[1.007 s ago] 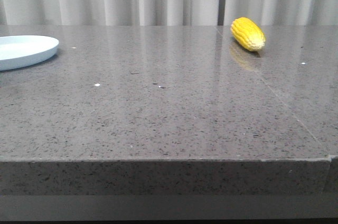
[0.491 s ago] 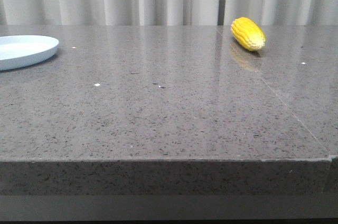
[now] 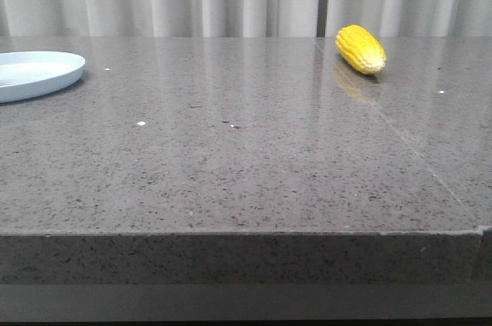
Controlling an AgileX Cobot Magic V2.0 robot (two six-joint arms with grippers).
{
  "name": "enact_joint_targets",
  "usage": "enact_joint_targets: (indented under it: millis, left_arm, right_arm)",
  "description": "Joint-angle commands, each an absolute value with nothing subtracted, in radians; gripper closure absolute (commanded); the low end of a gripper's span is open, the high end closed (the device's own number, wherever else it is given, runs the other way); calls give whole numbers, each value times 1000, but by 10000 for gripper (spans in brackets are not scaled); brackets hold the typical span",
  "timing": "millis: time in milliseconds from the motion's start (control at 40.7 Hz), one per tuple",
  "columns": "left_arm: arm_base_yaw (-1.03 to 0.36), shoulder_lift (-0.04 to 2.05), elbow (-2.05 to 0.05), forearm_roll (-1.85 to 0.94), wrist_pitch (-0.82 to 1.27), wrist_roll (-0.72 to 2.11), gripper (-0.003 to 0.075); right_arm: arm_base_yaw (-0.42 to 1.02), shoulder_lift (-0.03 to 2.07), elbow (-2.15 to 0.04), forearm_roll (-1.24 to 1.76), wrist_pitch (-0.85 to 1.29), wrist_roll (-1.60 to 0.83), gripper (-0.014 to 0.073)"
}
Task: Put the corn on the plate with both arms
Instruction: 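Reach the left gripper to the rim of the light blue plate, then push the plate with the left gripper toward the table center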
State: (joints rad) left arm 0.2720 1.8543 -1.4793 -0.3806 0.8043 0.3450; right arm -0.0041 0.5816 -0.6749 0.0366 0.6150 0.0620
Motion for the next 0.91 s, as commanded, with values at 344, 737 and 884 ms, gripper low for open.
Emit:
enact_joint_targets:
  millis: [344, 737, 884]
  left_arm:
    - [271, 1813, -1514, -416, 776, 349, 741]
    - [144, 1757, -1678, -421, 939, 351, 741]
    - [45, 1757, -1741, -464, 996, 351, 741]
  right_arm:
    - [-9, 590, -708, 36, 541, 48, 1]
    - [-9, 590, -708, 36, 541, 48, 1]
    - [-9, 590, -708, 36, 541, 48, 1]
